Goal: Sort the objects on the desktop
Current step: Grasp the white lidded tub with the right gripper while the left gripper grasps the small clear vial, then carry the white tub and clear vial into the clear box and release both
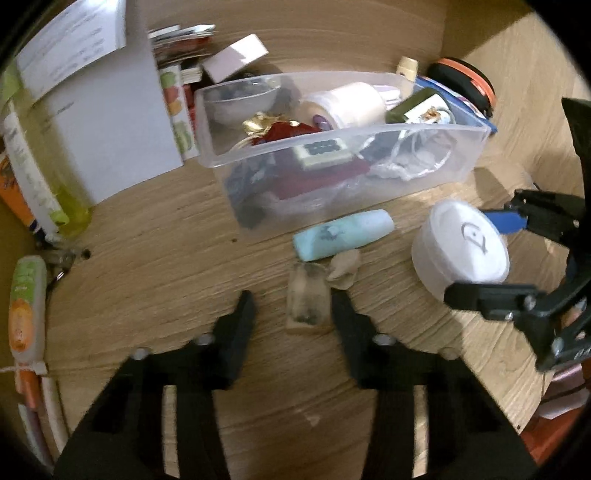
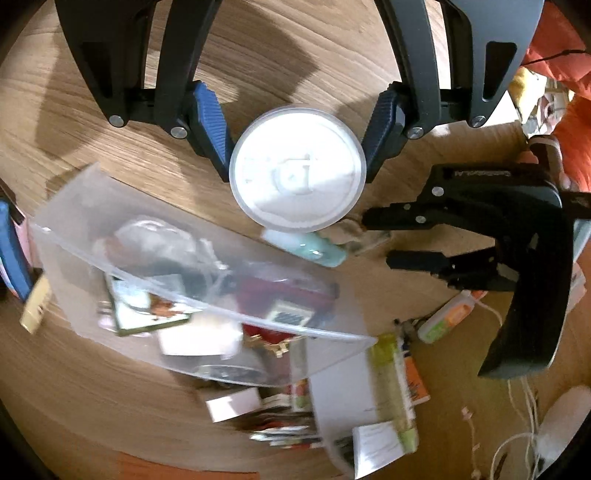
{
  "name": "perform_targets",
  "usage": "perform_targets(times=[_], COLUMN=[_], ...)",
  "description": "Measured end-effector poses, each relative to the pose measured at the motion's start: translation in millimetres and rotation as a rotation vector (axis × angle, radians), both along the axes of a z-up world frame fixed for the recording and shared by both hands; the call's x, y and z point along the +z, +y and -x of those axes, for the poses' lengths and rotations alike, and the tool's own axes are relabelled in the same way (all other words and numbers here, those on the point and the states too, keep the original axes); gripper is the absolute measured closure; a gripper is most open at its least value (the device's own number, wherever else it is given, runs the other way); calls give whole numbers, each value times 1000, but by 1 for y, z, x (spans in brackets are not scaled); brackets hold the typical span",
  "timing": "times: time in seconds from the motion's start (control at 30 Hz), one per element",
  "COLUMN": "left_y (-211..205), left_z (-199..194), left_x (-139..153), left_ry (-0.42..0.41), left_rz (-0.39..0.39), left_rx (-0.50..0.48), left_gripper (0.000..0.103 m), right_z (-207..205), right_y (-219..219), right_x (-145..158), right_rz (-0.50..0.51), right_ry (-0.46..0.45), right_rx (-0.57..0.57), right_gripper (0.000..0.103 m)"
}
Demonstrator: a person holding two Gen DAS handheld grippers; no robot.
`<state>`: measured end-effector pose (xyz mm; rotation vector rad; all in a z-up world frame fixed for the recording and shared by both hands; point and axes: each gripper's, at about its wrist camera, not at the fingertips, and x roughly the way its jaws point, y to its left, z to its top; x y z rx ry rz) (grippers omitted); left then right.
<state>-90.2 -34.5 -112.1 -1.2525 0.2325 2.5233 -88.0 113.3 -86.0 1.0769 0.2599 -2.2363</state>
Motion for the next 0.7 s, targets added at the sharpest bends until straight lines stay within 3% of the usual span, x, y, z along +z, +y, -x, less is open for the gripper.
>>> perform_targets(times=[0.1, 0.3, 0.7], left_y=[4, -1, -32], left_z=[2, 3, -12], left_x=[0, -1, 29], left_ry=[8, 18, 78], left_rz=[3, -2, -124], left_rx=[-6, 34, 119], left_gripper=[80, 80, 80], right_z=[3, 6, 6], right_y=[10, 23, 49], right_x=[3, 8, 35], right_rz=[18, 43, 74], right_ry=[-2, 10, 86], right_rx=[-23, -53, -111], right_gripper=[40, 40, 40])
